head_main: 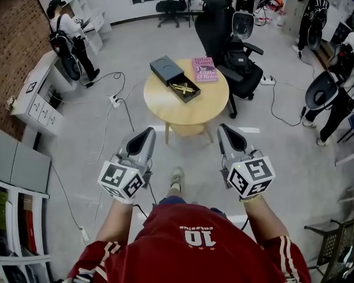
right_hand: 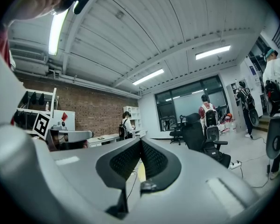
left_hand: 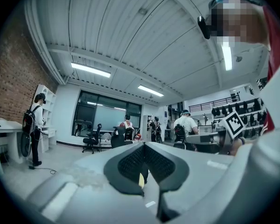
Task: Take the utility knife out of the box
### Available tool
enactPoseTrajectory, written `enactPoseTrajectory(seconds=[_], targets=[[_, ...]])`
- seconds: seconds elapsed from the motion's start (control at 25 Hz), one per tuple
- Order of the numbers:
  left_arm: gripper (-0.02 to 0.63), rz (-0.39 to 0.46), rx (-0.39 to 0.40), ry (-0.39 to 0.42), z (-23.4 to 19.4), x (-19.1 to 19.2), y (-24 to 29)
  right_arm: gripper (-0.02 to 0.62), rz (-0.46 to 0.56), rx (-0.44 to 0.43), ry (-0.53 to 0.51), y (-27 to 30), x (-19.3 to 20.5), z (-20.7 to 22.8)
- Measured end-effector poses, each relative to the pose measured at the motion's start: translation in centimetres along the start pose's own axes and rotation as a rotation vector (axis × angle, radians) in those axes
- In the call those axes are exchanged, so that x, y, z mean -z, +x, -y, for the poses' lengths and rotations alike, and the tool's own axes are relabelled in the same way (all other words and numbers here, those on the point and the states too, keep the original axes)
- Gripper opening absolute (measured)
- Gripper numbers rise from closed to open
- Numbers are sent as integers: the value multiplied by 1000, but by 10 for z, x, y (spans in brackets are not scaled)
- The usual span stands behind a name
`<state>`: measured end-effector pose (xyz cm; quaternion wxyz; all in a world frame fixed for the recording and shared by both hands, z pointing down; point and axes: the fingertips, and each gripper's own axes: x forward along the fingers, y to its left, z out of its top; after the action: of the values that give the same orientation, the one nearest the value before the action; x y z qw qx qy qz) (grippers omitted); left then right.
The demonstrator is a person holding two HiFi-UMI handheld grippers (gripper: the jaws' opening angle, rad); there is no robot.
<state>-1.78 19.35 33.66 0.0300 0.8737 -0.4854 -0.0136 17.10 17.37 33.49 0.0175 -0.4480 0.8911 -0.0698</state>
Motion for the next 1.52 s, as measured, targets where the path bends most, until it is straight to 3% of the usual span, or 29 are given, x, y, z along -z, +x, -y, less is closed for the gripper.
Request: enactPoseTrajectory(seconds=[0.6,1.24,1.52], targets=[[3,-27,18,-23,-36,13,38,0,-26,-26,32,41,11,13],[3,-33,-8,-29,-166,3,130,0,-96,-6,27,182,12,56],[3,-33,25,-17,-222,1,171,0,-120,8,22,253,13,69]])
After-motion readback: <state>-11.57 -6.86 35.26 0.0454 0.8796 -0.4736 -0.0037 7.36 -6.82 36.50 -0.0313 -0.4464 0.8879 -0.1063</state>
